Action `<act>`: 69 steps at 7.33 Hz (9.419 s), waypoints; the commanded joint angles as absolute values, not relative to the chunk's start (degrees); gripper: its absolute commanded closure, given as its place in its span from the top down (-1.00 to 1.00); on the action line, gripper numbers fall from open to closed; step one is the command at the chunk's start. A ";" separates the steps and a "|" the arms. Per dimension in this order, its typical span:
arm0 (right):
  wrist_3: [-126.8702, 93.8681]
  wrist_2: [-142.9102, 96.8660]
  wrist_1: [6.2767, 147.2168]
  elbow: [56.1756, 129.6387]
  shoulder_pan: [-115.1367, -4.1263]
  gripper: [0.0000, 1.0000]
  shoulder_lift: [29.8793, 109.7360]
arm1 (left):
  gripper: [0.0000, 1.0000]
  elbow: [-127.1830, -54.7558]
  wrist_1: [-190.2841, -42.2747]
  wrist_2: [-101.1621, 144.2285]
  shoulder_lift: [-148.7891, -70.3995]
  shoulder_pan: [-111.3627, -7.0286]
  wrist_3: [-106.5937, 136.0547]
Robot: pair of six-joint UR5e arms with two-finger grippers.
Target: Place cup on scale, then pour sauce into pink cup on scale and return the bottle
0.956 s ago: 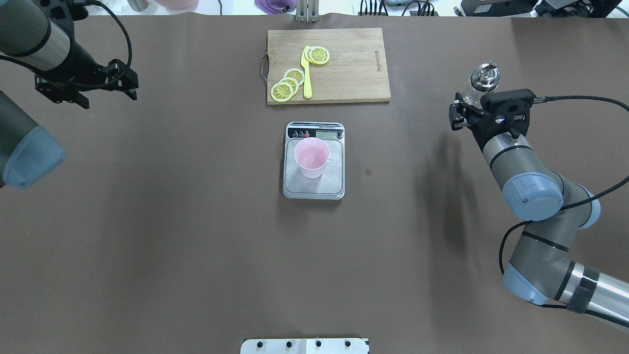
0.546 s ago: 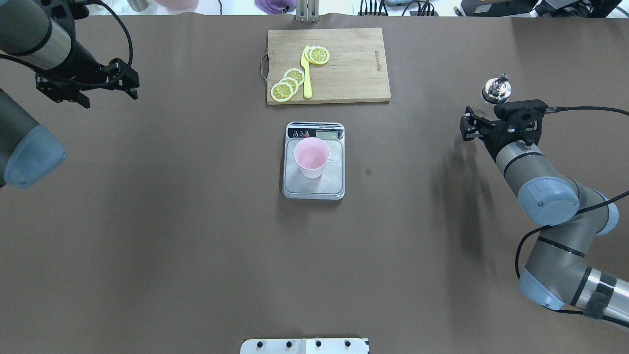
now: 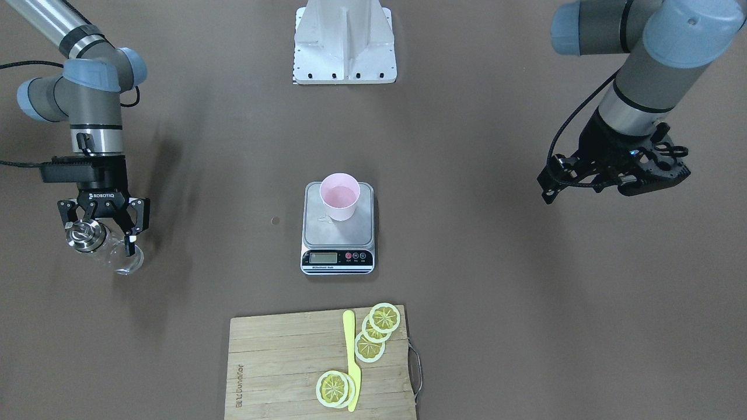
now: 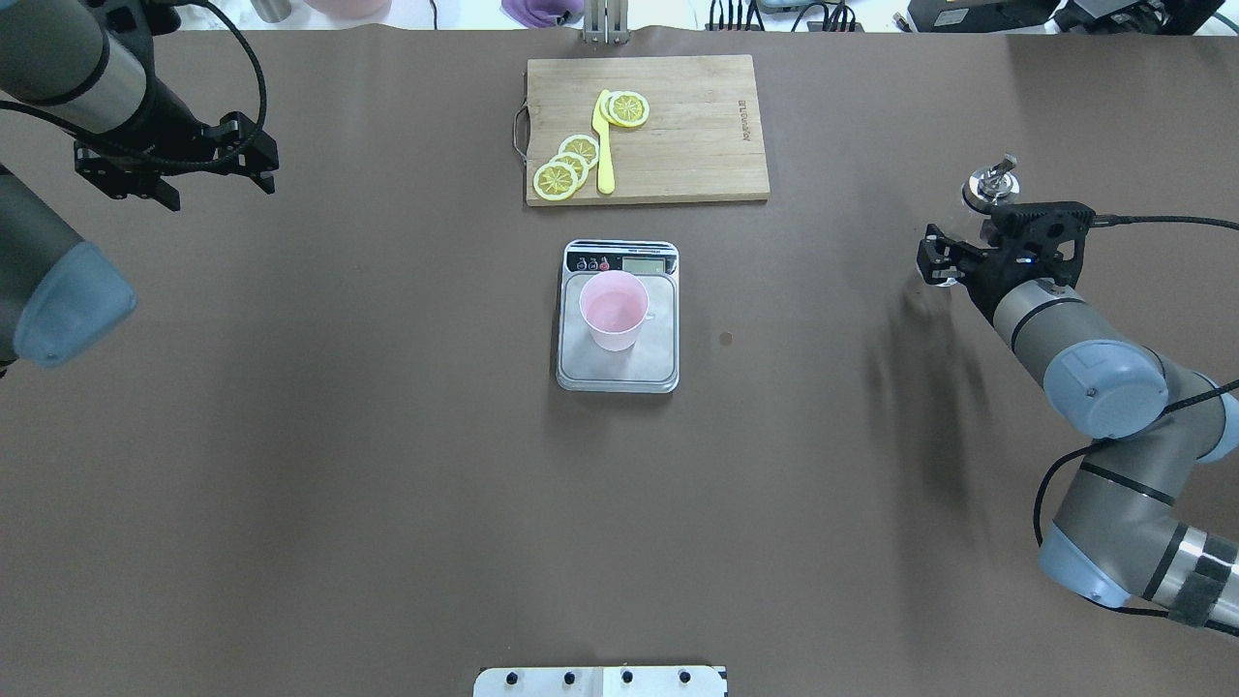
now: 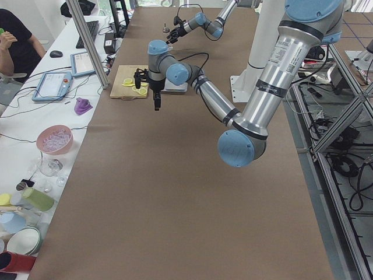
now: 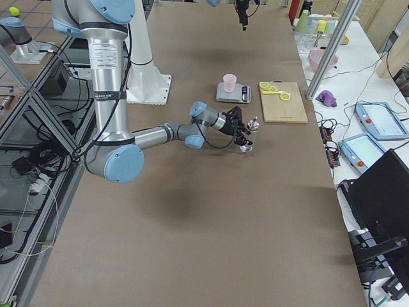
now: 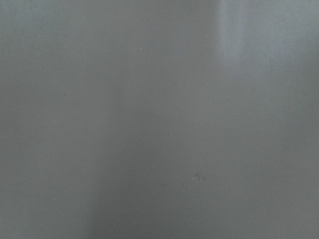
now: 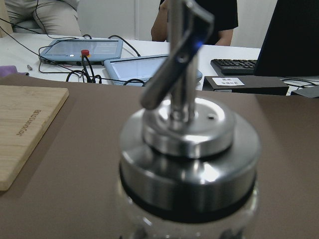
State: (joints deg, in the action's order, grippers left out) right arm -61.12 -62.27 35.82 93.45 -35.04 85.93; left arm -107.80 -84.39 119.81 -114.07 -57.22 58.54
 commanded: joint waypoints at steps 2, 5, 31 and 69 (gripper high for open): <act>-64.35 -62.75 35.77 93.52 -35.33 -1.00 86.13 | 0.96 -107.49 -84.37 119.79 -114.08 -57.22 58.54; -62.84 -61.79 35.68 92.73 -35.33 -1.00 86.48 | 0.96 -107.49 -84.37 119.79 -114.08 -57.22 58.54; -63.90 -63.88 35.42 112.72 -30.41 1.00 105.51 | 0.96 -106.79 -84.46 118.48 -113.82 -56.87 58.53; -2.81 -135.62 104.41 93.51 -88.07 1.00 86.13 | 0.96 -86.13 -90.35 132.01 -98.97 -89.47 11.78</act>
